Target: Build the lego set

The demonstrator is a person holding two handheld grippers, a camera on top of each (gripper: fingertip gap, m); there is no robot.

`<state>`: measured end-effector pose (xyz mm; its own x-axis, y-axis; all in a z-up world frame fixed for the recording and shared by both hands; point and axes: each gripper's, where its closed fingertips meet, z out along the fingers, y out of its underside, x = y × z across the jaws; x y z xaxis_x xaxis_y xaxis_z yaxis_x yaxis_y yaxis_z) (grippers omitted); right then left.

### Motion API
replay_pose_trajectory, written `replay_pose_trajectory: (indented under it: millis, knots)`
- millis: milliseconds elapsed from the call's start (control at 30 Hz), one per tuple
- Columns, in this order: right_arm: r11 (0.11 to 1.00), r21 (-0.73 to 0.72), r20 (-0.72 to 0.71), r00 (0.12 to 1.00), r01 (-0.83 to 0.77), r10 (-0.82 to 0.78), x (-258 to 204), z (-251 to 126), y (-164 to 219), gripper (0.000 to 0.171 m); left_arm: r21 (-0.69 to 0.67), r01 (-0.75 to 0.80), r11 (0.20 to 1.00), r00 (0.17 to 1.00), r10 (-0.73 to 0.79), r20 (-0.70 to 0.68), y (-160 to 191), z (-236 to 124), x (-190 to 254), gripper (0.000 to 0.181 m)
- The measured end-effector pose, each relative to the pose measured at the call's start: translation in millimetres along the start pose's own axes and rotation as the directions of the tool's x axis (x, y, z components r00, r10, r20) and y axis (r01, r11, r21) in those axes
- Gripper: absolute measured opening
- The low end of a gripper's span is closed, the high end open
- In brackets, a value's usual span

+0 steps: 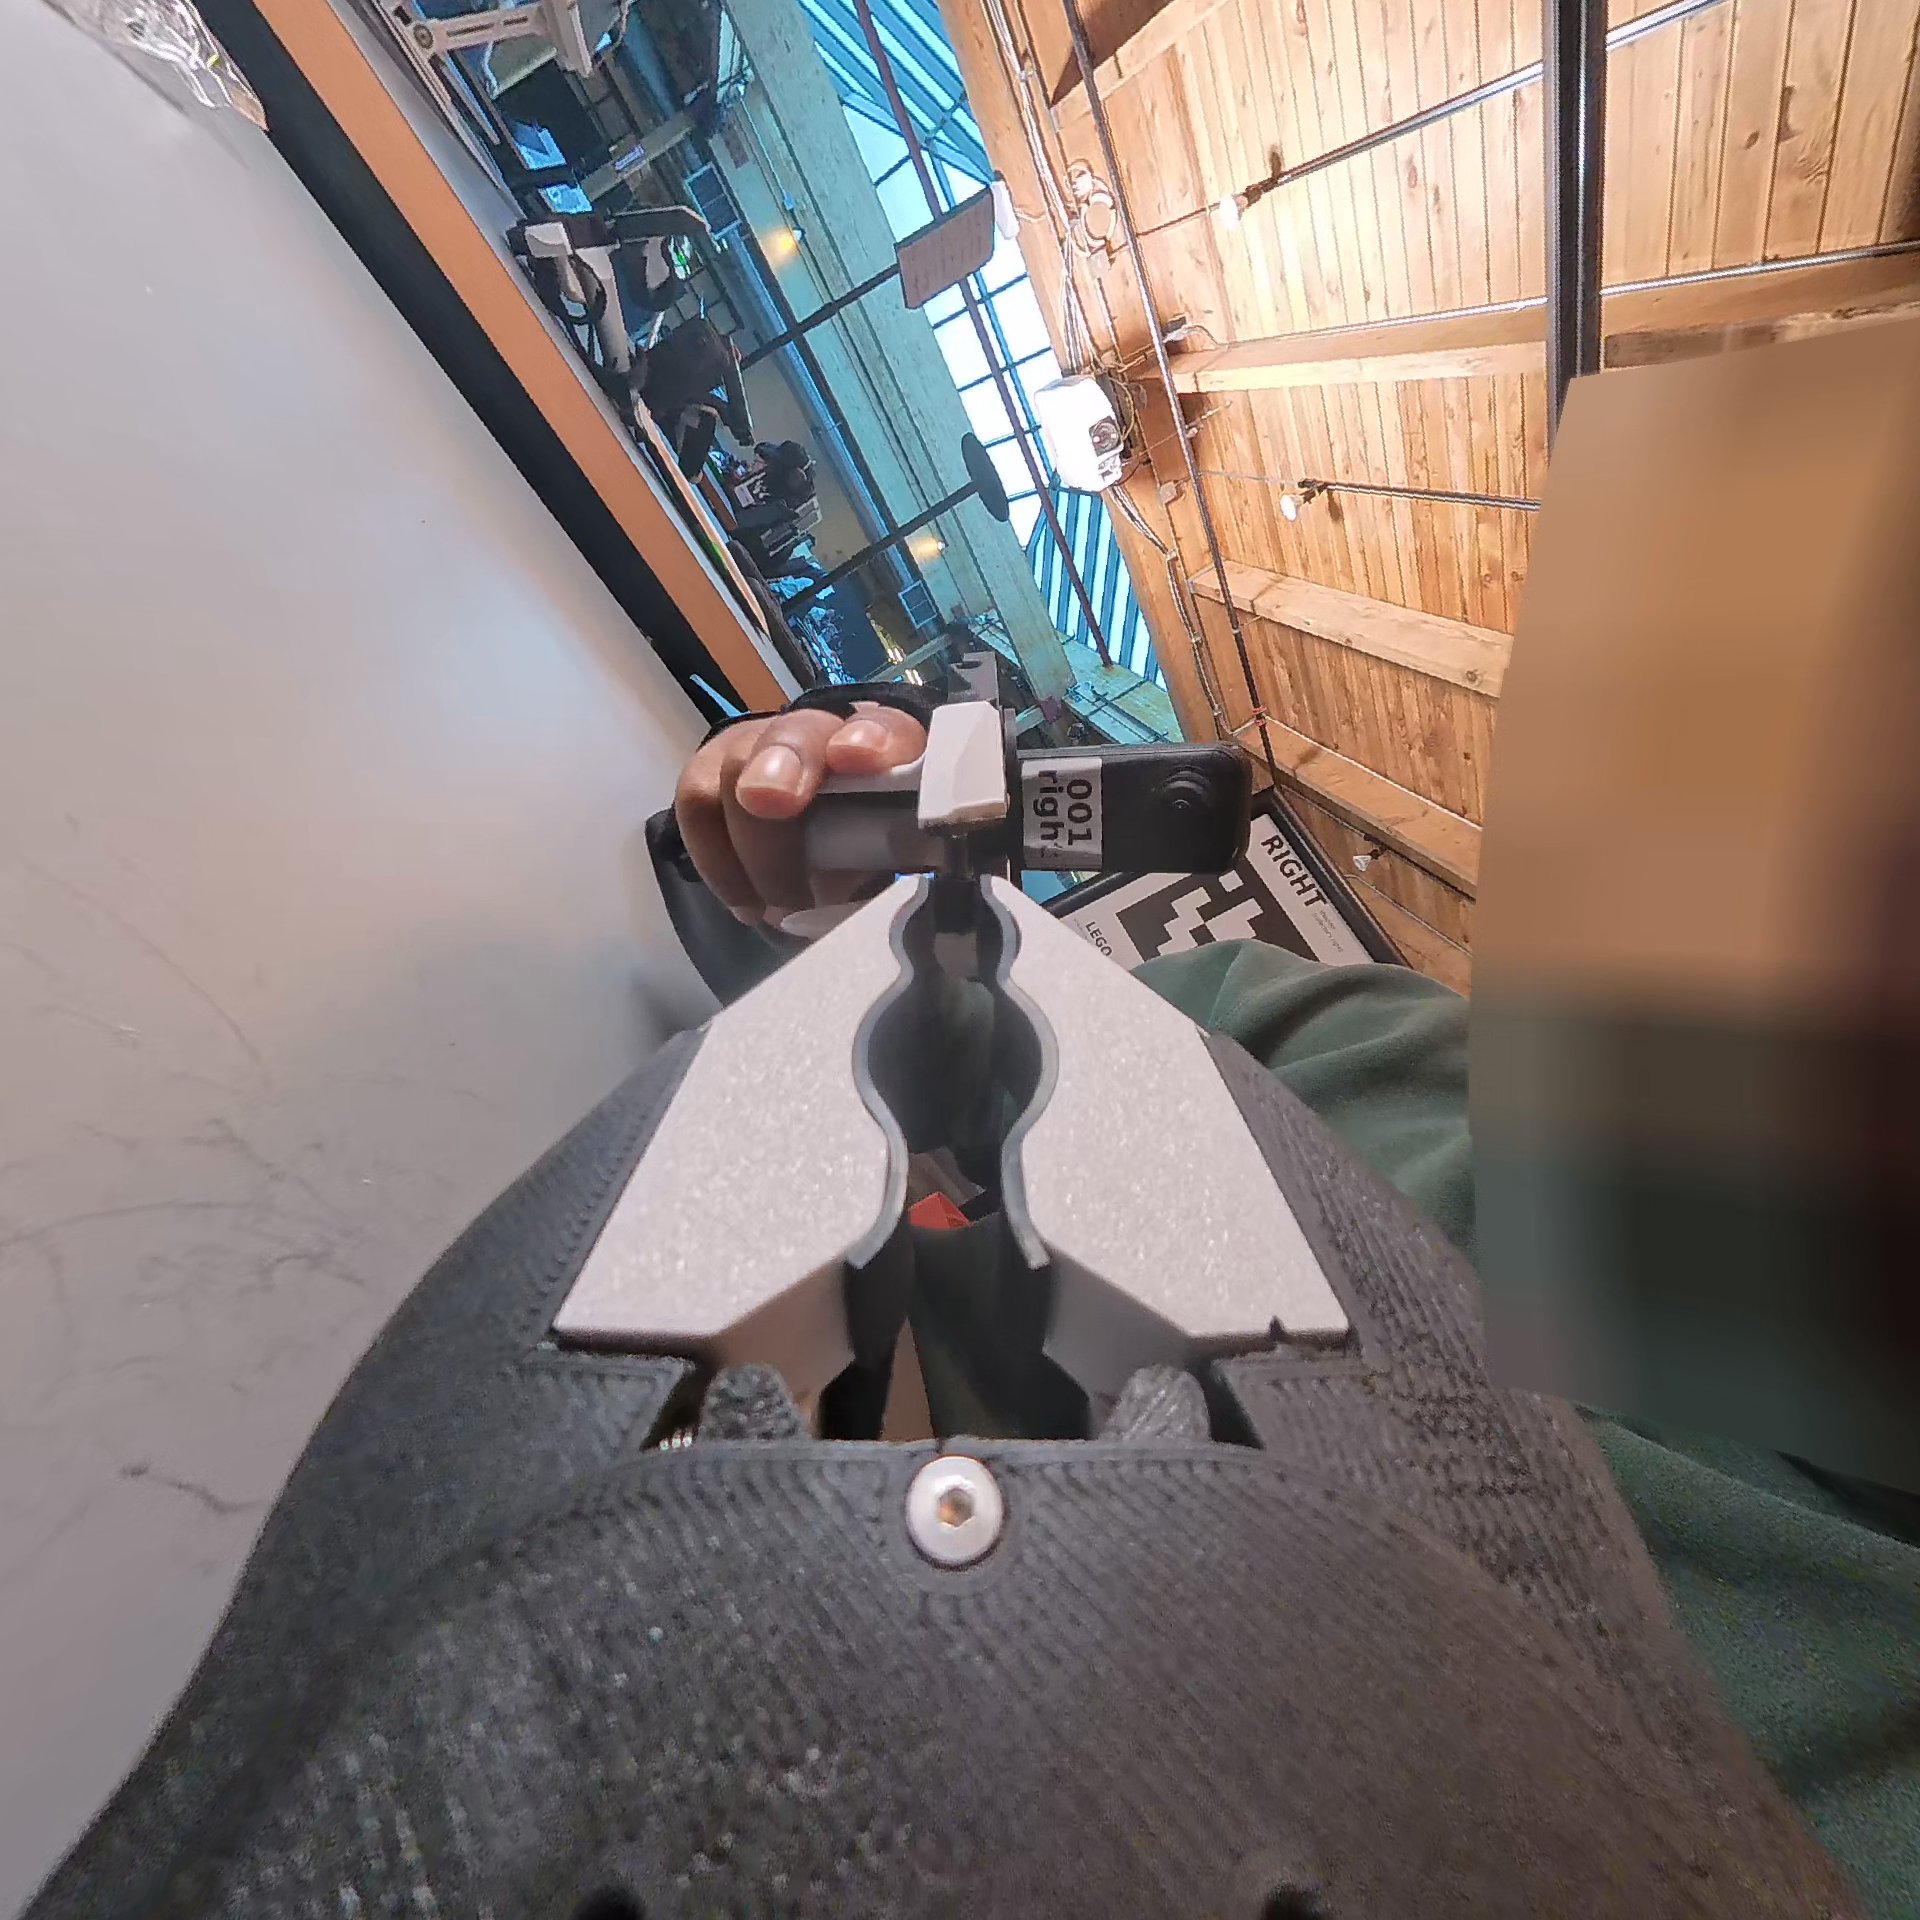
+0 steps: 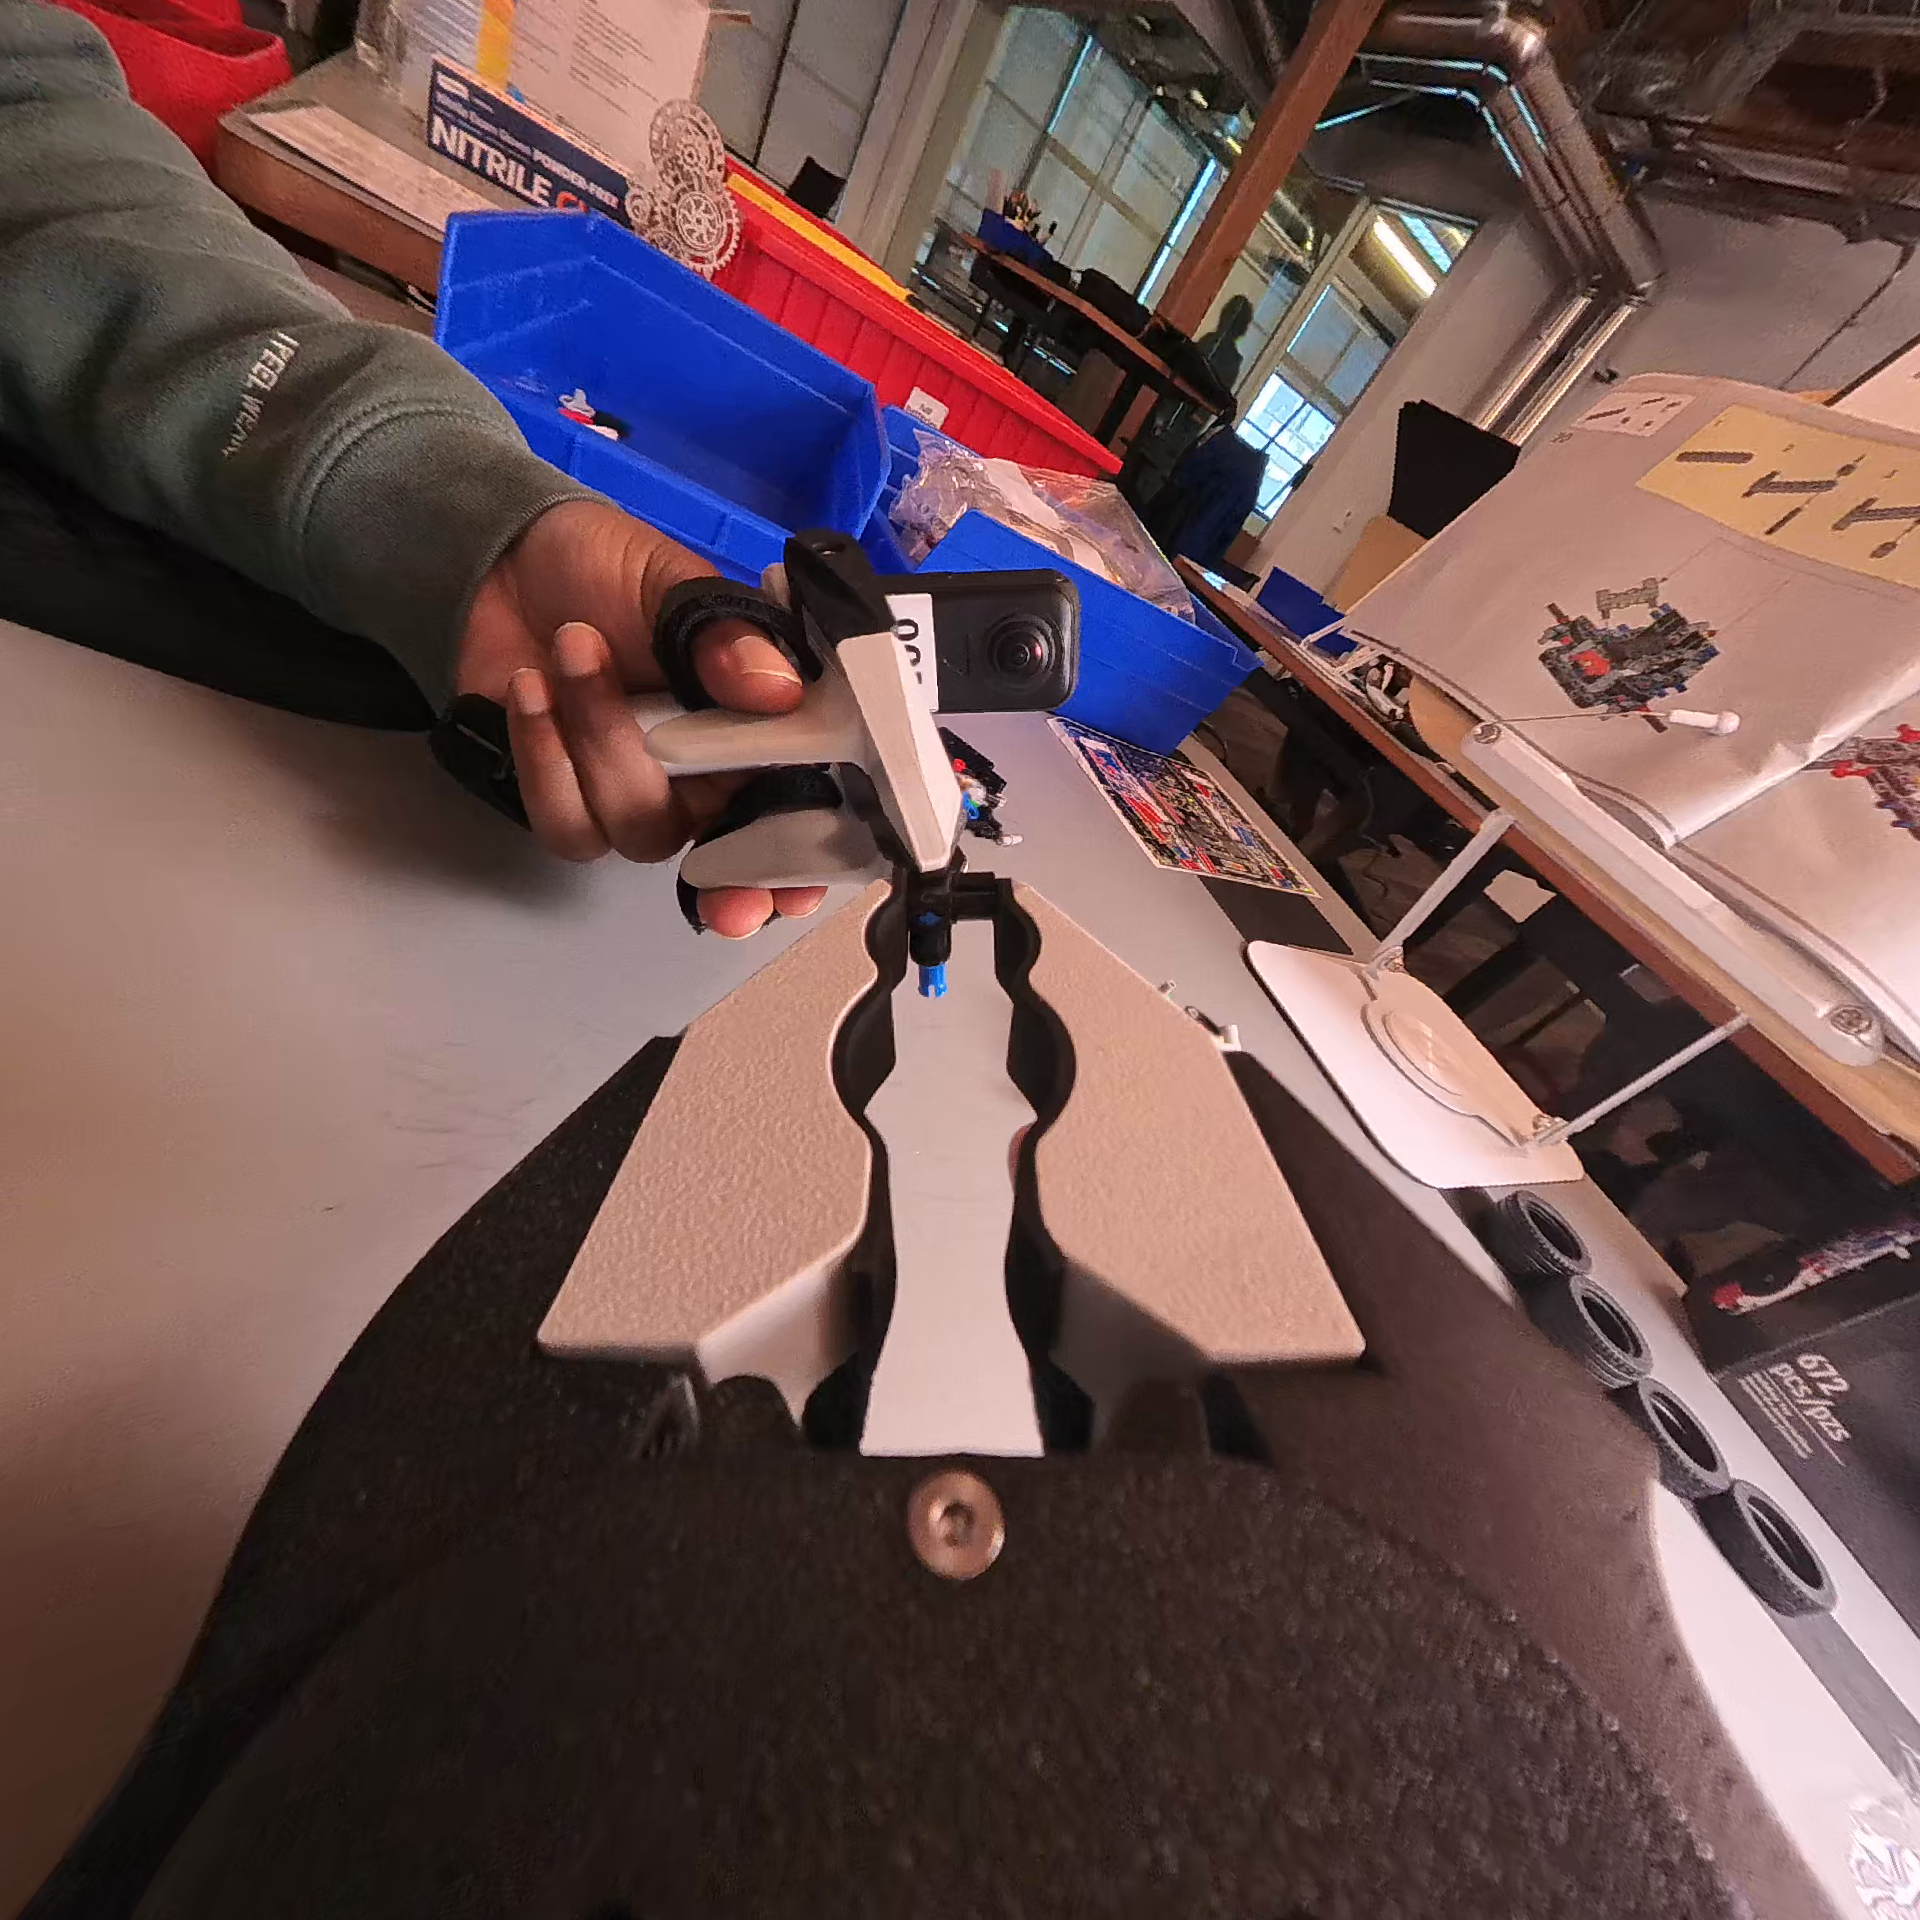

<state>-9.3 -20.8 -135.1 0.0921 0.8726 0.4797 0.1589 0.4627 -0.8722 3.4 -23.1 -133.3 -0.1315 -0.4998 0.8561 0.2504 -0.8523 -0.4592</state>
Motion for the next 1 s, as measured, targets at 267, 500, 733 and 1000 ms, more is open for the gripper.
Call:
replay_pose_trajectory:
  millis: [267, 500, 733, 1000]
  knots:
    - [1.0, -0.013, 0.014, 1.0, -0.004, 0.004, -2, 0, 2, 0.014, -0.009, 0.009, 1.0, 1.0, -0.009, 0.007, 2, 0, -2, 0.005]
    - [0.997, -0.018, 0.009, 0.998, -0.069, 0.069, 1, 2, 9, 0.016, -0.014, -0.06, 0.998, 0.997, 0.061, 0.051, -1, -2, -7, 0.005]
    - [0.969, -0.039, 0.105, 0.963, -0.245, 0.248, -2, -2, 16, 0.02, -0.085, -0.327, 0.941, 0.934, 0.335, 0.124, -2, -5, -8, 0.005]
    - [0.937, -0.062, 0.17, 0.921, -0.345, 0.35, -6, -5, 16, 0.014, -0.229, -0.648, 0.726, 0.713, 0.684, 0.152, 5, -6, -10, 0.006]
